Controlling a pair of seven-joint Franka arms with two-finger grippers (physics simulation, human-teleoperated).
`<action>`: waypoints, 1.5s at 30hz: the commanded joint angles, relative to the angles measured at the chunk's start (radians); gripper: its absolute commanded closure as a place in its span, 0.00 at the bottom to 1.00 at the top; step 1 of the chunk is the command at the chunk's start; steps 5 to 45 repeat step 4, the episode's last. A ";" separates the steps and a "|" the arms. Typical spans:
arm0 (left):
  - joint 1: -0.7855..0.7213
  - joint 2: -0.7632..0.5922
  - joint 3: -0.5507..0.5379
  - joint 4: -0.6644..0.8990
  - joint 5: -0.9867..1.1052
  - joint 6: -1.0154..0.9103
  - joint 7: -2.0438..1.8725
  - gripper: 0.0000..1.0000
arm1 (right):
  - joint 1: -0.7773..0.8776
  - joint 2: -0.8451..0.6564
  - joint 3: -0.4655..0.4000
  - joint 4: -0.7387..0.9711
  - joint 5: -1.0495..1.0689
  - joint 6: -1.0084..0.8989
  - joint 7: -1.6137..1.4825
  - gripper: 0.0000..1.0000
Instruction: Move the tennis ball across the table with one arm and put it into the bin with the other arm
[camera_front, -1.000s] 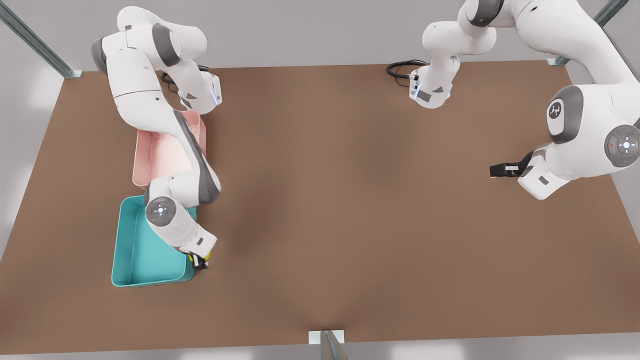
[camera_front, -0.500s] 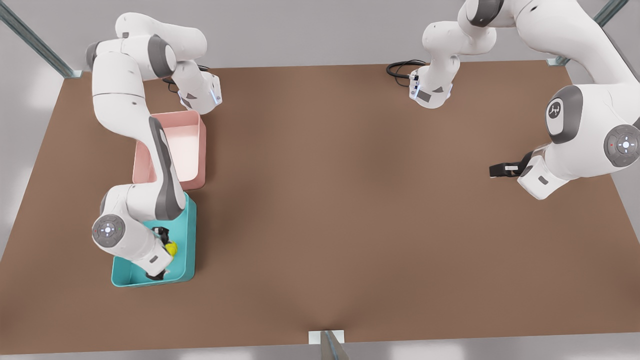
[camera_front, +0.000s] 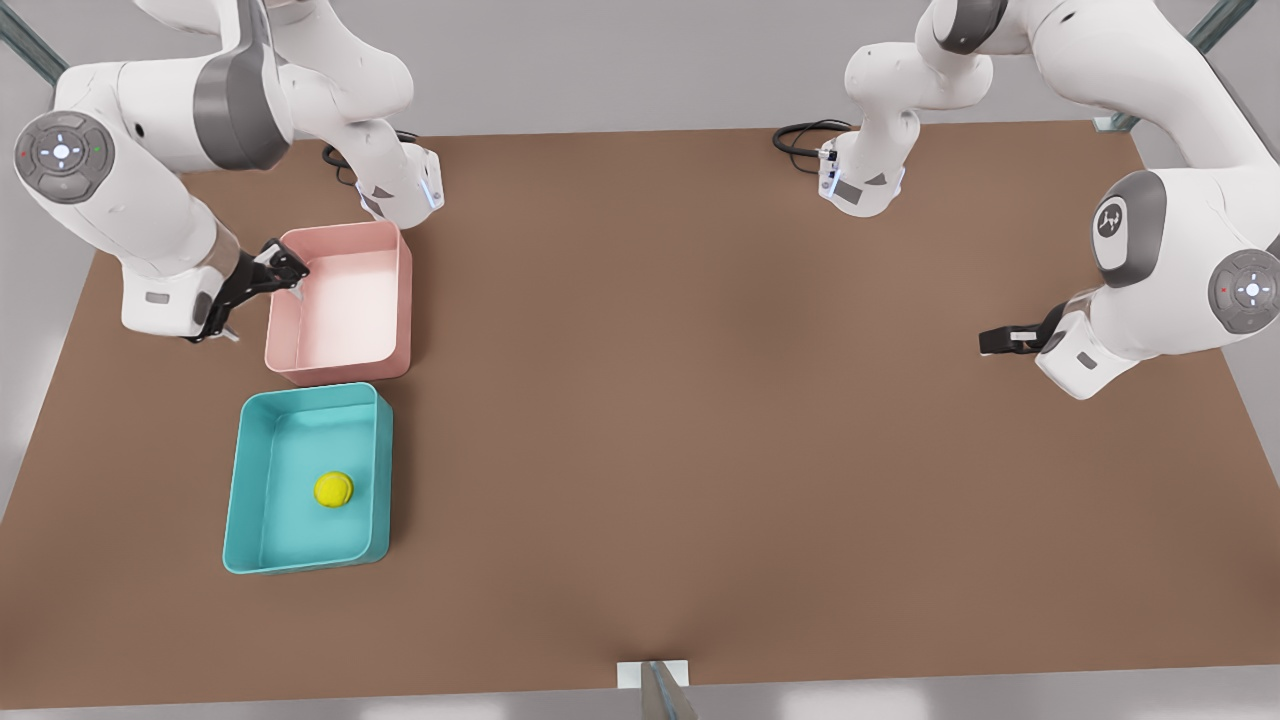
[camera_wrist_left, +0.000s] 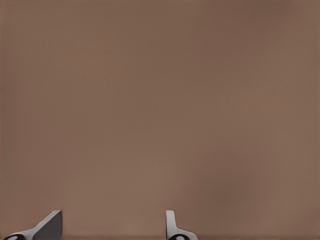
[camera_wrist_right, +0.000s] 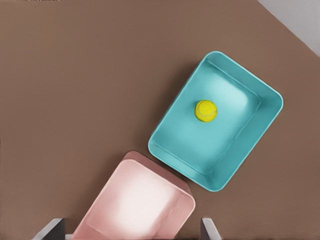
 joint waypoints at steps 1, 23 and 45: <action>-0.001 -0.001 -0.001 0.003 0.002 0.000 -0.001 0.00 | 0.016 -0.001 0.000 -0.002 0.000 -0.042 0.679 0.00; -0.002 -0.001 -0.001 0.006 0.000 -0.002 -0.003 0.00 | 0.011 -0.002 0.000 -0.004 0.001 -0.035 0.659 0.00; -0.002 -0.001 -0.001 0.006 0.000 -0.002 -0.003 0.00 | 0.011 -0.002 0.000 -0.004 0.001 -0.035 0.659 0.00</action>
